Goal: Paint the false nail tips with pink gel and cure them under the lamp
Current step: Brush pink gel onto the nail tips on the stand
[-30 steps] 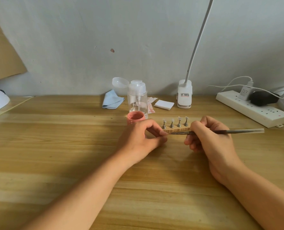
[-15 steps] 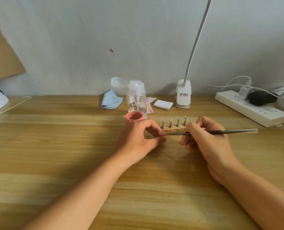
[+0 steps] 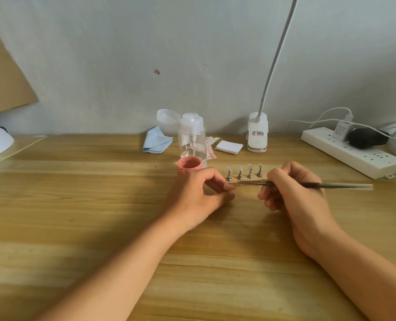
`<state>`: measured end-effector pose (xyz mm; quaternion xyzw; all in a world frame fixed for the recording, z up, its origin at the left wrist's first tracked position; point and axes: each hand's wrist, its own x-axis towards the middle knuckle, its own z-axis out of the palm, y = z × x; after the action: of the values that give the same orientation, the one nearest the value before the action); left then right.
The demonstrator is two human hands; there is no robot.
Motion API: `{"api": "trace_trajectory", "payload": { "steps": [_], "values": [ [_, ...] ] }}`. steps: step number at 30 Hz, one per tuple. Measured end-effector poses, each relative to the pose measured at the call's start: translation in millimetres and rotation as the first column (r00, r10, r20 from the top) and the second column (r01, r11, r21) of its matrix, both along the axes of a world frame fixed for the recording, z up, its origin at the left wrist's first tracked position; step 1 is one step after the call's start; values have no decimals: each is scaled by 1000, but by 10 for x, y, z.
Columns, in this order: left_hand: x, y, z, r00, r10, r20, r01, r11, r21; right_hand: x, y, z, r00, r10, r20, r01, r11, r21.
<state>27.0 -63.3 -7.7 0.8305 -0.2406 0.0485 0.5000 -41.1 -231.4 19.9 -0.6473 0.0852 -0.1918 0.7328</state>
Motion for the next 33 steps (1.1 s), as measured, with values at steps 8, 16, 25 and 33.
{"api": "trace_trajectory", "payload": {
  "steps": [8,16,25,33],
  "values": [
    [-3,-2,24,997,60,-48,-55,992,115,-25,126,243,977,108,183,-81,985,-149],
    [-5,-24,29,996,71,-55,-63,989,135,631,419,521,987,160,11,-114,749,-653],
    [-4,-29,38,997,54,-46,-46,986,163,902,553,471,985,83,-154,-174,485,-857],
    [41,-12,-43,999,49,-17,-47,994,94,270,291,430,992,79,100,-61,983,-175]
  ]
}}
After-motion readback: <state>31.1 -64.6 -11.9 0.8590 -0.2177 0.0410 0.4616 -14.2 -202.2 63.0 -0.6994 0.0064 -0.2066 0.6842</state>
